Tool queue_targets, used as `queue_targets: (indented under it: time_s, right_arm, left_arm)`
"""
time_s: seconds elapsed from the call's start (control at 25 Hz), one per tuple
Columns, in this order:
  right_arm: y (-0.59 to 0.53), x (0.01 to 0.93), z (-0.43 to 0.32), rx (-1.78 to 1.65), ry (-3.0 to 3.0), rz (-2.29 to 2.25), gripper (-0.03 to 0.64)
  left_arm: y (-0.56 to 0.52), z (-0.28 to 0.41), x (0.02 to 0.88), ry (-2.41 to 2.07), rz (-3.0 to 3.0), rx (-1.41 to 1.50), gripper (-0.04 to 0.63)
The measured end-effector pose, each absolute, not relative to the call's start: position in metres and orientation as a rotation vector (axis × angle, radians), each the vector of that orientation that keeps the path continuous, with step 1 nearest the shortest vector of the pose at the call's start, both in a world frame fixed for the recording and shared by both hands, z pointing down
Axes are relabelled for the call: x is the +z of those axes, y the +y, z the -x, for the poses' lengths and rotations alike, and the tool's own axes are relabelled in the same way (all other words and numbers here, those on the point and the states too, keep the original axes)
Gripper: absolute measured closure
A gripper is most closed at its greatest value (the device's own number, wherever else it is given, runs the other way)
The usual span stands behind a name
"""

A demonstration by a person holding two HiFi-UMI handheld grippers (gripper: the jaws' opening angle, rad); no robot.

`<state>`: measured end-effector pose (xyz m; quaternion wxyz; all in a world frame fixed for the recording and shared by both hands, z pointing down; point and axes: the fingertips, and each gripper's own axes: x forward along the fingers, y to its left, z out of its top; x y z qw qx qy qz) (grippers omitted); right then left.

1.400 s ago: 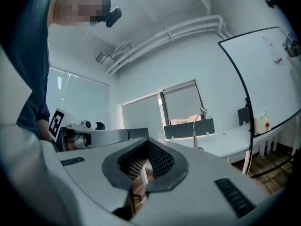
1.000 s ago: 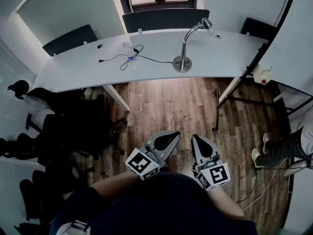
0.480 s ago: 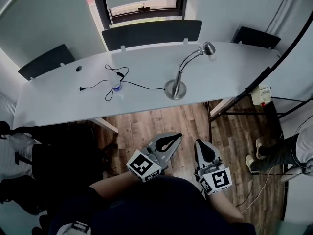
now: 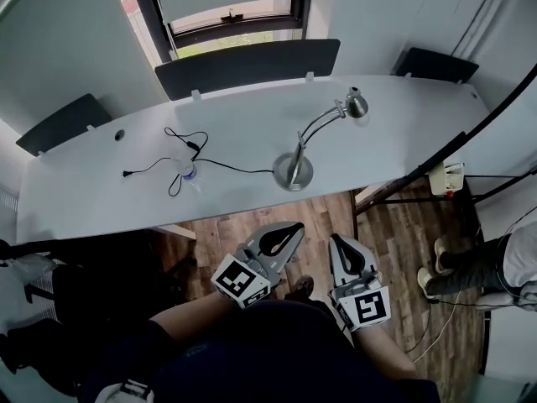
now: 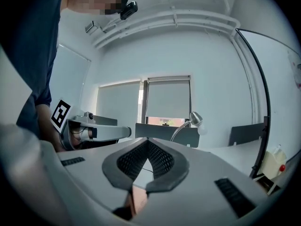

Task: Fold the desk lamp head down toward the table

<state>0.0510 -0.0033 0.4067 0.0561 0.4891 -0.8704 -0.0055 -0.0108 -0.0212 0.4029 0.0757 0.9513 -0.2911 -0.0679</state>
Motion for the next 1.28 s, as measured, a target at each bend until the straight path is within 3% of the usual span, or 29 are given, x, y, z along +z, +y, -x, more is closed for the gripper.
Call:
queue_targets:
  time_s: [0.64,1.12,1.28]
  right_arm:
    - [-0.082,0.416,-0.098,-0.065,-2.711,-1.334,0.610]
    - [-0.142,0.414,-0.077,-0.208,-2.509,-1.382,0.608]
    - [-0.167,0.416,-0.065,-0.243,-2.414,-1.391,0.568]
  left_arm:
    - [-0.094,-0.025,0.435,-1.181,-2.768,-0.071,0.591]
    - [-0.171,-0.009,0.474,-1.108,-2.795,0.023,0.589]
    - [-0.200,-0.003,0.486,-1.076,-2.816,0.070,0.538]
